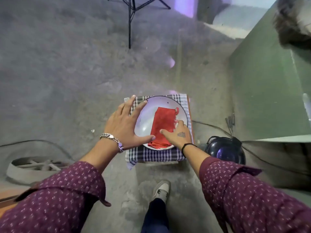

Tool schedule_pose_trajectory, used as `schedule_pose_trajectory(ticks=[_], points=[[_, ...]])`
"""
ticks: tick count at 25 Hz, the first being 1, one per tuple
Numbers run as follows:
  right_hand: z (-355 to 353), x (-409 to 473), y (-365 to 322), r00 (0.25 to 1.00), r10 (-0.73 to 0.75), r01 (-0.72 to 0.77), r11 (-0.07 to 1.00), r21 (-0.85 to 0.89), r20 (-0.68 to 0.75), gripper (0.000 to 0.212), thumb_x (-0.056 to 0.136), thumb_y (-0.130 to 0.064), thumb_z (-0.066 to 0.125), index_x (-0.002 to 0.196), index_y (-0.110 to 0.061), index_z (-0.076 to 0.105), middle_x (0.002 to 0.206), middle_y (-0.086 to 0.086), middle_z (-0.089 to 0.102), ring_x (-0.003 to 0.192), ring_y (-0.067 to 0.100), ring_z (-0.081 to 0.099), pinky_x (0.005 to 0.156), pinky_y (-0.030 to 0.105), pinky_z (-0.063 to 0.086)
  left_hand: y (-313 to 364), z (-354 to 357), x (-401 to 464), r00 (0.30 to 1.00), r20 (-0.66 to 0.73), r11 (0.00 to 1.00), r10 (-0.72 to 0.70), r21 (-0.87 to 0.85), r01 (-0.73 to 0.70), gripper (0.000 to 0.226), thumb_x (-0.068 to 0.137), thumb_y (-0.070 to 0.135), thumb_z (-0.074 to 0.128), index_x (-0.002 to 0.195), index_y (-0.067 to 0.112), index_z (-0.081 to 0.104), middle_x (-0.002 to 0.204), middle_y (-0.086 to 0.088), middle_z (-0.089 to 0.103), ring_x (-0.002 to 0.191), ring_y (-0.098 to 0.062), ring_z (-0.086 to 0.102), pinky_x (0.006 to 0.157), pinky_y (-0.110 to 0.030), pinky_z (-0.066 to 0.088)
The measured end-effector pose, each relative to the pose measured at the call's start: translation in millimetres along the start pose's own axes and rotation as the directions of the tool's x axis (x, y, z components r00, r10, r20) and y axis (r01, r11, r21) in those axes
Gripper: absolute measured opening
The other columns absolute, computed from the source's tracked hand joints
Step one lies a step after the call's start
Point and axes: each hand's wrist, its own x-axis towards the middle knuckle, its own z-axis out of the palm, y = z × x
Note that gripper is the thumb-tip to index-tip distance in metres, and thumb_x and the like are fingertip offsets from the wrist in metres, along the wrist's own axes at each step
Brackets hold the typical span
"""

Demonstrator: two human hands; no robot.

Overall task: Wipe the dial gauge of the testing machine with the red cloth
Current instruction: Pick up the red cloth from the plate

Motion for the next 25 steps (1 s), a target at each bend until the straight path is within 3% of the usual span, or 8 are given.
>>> schedule_pose_trajectory(ticks=[3,5,8,11,16,21,25], points=[[32,27,-15,0.979,0.196,-0.195,0.981,0.014,-0.051,0.098,0.084,-0.050,0.087,0.158,-0.007,0.039,0.155,0.021,0.052,0.137,0.047,0.060,0.107,0.049,0.052,-16,25,9,0.998,0.034,0.999,-0.043,-0.017,0.044,0.123,0.070,0.092,0.069,0.172,0.039,0.025,0.183,-0.006,0.016,0.160,-0.038,0.029,0.121,-0.055,0.043],[41,35,-21,0.962,0.261,-0.259,0.965,0.037,-0.077,0.079,0.088,-0.038,0.086,0.147,-0.006,0.046,0.143,0.022,0.063,0.126,0.046,0.068,0.098,0.048,0.056,-19,35,12,0.998,0.027,0.999,-0.049,-0.017,0.049,0.119,0.074,0.086,0.073,0.172,0.037,0.027,0.183,-0.007,0.017,0.160,-0.038,0.029,0.122,-0.054,0.042],[37,40,-20,0.970,0.228,-0.203,0.949,0.241,-0.080,0.036,0.086,-0.033,0.081,0.115,-0.014,0.071,0.110,0.012,0.079,0.096,0.036,0.075,0.080,0.039,0.060,-21,38,16,1.000,-0.001,0.999,-0.022,-0.030,0.022,0.113,0.078,0.081,0.073,0.172,0.036,0.029,0.182,-0.007,0.019,0.159,-0.037,0.030,0.121,-0.053,0.042],[20,24,-23,0.989,0.143,-0.107,0.862,0.495,-0.035,0.030,0.078,-0.039,0.076,0.094,-0.014,0.078,0.094,0.007,0.083,0.090,0.031,0.079,0.076,0.041,0.065,-15,26,20,1.000,-0.016,1.000,-0.001,-0.024,0.001,0.111,0.078,0.083,0.067,0.172,0.038,0.027,0.182,-0.005,0.019,0.160,-0.036,0.029,0.120,-0.053,0.044],[-59,-12,-46,0.999,0.033,0.004,0.613,0.790,-0.031,0.025,0.075,-0.023,0.071,0.099,-0.018,0.074,0.076,-0.007,0.080,0.071,0.015,0.075,0.061,0.028,0.061,30,-26,31,0.990,-0.082,0.993,0.118,0.013,-0.117,0.115,0.074,0.090,0.058,0.172,0.042,0.023,0.182,-0.005,0.019,0.157,-0.038,0.033,0.115,-0.058,0.049],[-198,-67,-51,0.971,-0.050,0.228,0.502,0.834,-0.235,0.037,0.101,0.000,0.066,0.128,-0.026,0.067,0.106,-0.003,0.085,0.093,0.016,0.081,0.082,0.037,0.067,125,-116,48,0.921,-0.215,0.946,0.325,0.065,-0.319,0.121,0.072,0.095,0.059,0.173,0.043,0.019,0.183,-0.006,0.014,0.159,-0.037,0.032,0.117,-0.055,0.048],[-318,-123,-36,0.904,-0.070,0.407,0.441,0.800,-0.422,0.042,0.106,-0.003,0.066,0.134,-0.036,0.065,0.114,-0.005,0.087,0.102,0.013,0.082,0.086,0.033,0.068,222,-186,51,0.844,-0.280,0.888,0.458,0.087,-0.452,0.129,0.066,0.103,0.054,0.173,0.047,0.010,0.185,0.000,0.002,0.165,-0.035,0.022,0.127,-0.058,0.036]])
